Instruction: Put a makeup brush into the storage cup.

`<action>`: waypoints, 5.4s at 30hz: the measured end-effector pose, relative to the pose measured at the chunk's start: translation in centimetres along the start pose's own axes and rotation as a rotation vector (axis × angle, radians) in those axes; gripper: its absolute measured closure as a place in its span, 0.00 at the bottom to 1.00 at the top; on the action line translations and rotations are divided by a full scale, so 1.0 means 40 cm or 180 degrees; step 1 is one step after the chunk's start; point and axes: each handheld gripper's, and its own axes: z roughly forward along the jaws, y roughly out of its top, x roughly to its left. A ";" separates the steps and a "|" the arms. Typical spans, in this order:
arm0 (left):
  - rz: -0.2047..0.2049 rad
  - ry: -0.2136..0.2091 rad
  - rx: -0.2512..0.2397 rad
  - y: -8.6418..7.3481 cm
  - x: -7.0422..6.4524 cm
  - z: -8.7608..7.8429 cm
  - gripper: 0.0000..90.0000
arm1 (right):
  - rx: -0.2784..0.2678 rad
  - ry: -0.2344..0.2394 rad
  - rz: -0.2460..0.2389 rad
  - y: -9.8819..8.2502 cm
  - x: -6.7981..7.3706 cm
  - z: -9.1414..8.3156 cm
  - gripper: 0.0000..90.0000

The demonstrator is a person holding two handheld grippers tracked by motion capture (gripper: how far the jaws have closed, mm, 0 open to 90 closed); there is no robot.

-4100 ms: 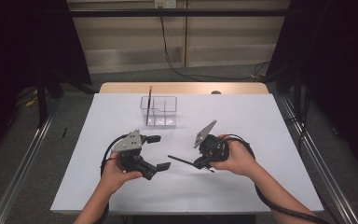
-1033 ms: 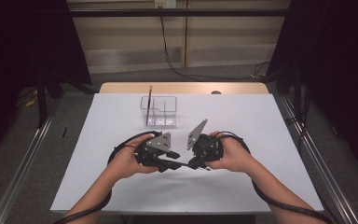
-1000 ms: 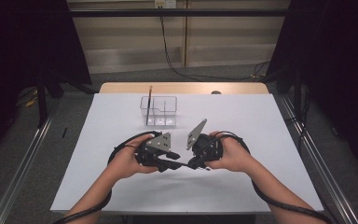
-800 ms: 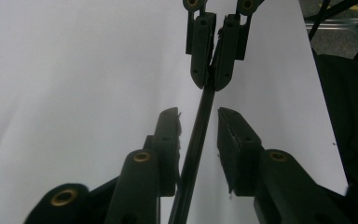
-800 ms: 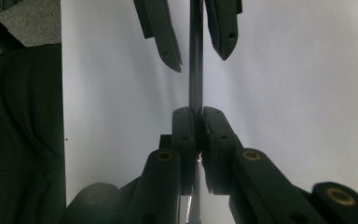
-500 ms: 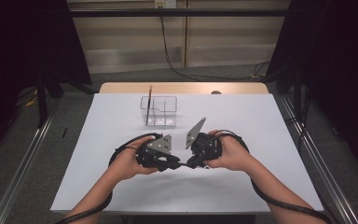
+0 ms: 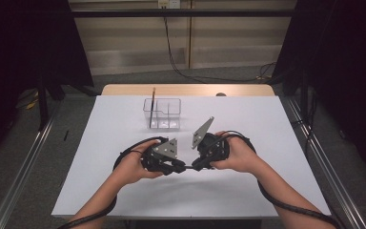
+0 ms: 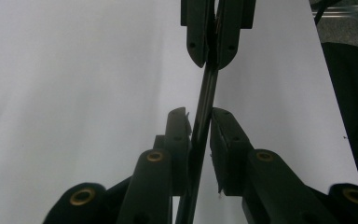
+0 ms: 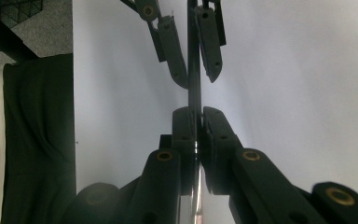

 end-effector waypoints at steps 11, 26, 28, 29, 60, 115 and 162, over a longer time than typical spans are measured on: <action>0.0035 -0.0044 0.0049 -0.006 -0.004 0.006 0.92 | -0.0041 0.0009 0.0011 0.004 -0.003 -0.001 0.93; -0.0004 -0.0063 0.0002 -0.008 -0.006 -0.001 0.93 | -0.0192 0.0024 0.0118 -0.011 -0.007 0.001 0.82; -0.0003 -0.0054 0.0008 -0.008 -0.006 -0.001 0.93 | -0.0249 0.0040 0.0155 -0.018 -0.010 0.001 0.76; -0.0006 -0.0060 0.0008 -0.008 -0.006 -0.001 0.93 | -0.0292 0.0057 0.0168 -0.022 -0.011 0.000 0.72; -0.0223 0.0015 -0.0141 -0.018 -0.004 0.004 0.93 | -0.1930 -0.0213 0.0598 -0.142 -0.031 -0.016 0.08; -0.0961 0.0151 -0.1456 -0.056 0.006 0.004 0.93 | -0.2518 -0.0113 0.0942 -0.149 -0.038 -0.023 0.81; -0.1102 0.0055 -0.1632 -0.051 -0.002 0.066 0.93 | -0.2563 -0.0064 0.0927 -0.106 -0.037 -0.017 0.92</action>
